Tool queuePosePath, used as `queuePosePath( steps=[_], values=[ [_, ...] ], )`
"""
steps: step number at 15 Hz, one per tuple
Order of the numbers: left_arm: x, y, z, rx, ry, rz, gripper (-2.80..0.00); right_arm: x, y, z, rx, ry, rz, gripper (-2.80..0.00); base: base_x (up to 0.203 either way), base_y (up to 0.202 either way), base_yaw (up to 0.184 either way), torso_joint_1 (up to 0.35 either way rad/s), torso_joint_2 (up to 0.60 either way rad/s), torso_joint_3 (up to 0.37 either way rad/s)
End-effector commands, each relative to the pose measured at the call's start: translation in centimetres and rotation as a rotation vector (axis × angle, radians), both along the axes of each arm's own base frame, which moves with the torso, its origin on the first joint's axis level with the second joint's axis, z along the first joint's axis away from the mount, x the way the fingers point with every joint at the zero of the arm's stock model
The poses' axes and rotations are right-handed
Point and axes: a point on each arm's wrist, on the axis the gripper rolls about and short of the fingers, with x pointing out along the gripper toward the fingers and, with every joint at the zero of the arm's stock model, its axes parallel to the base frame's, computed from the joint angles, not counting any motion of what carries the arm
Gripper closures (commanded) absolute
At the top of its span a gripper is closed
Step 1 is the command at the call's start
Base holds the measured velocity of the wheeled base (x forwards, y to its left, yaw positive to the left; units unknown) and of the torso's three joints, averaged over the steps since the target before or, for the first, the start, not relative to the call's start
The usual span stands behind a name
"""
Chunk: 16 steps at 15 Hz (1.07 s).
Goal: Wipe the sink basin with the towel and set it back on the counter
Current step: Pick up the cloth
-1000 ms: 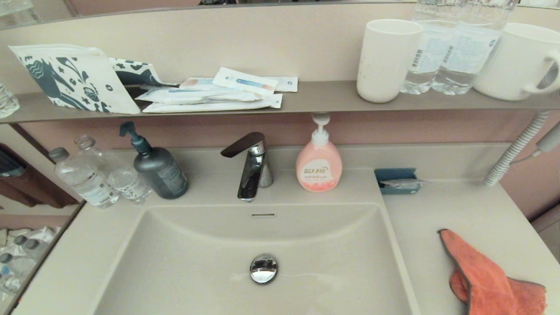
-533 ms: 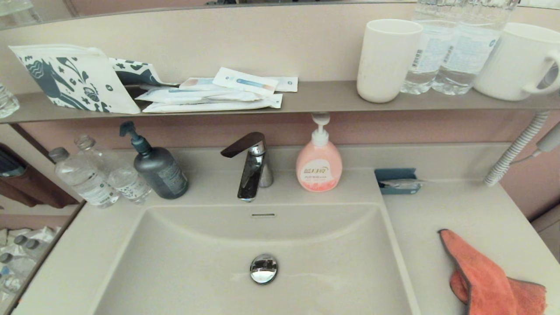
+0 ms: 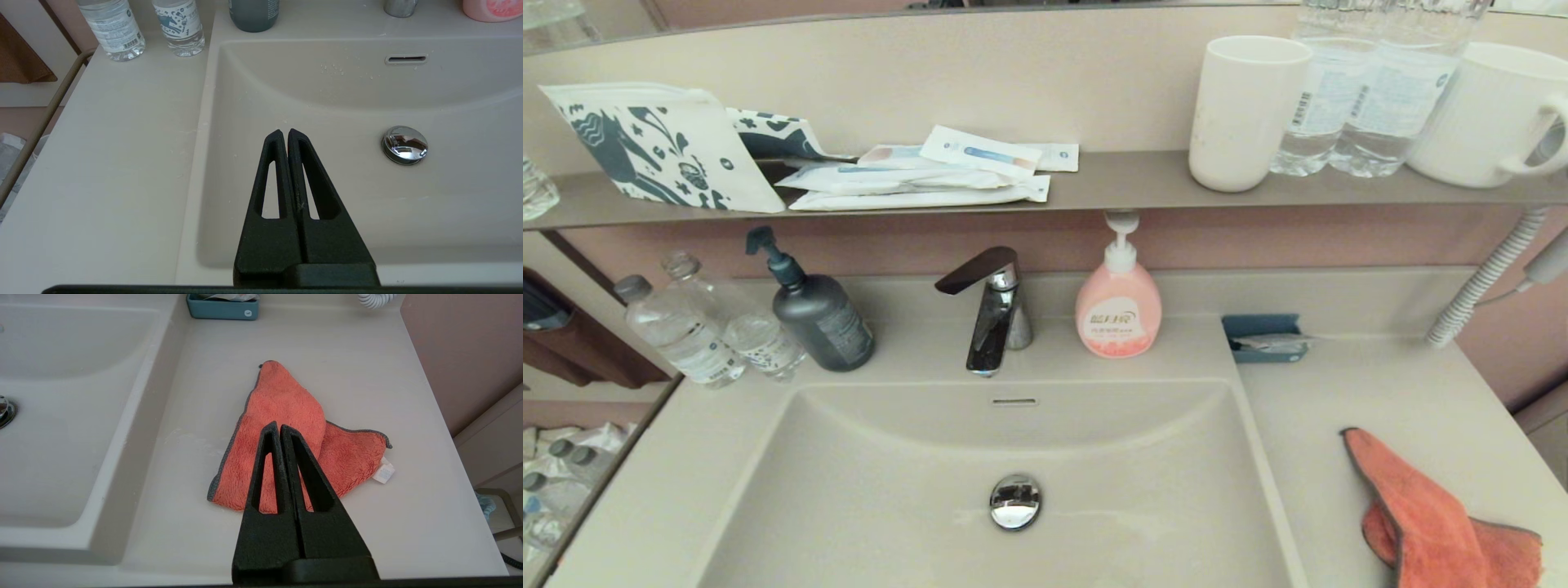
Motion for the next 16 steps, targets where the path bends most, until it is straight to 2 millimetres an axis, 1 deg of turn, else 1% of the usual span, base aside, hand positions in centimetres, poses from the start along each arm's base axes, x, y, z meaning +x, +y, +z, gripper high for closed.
queuePosePath(
  steps=[1,14,16],
  values=[
    [0.02,0.0,0.01,0.0,0.002,0.0,0.0,0.01,0.0,0.0,0.001,0.001,0.001,0.0,0.0,0.0,0.0,0.0,0.0,0.0],
    [0.02,0.0,0.01,0.0,0.002,0.0,0.0,0.01,0.0,0.02,-0.023,-0.001,0.002,0.0,0.0,0.0,0.0,0.0,0.0,0.0],
    [0.02,0.0,0.01,0.0,0.002,0.0,0.0,-0.25,0.02,0.89,-0.067,-0.035,0.011,0.0,0.0,0.0,0.0,0.0,0.0,0.0]
  ],
)
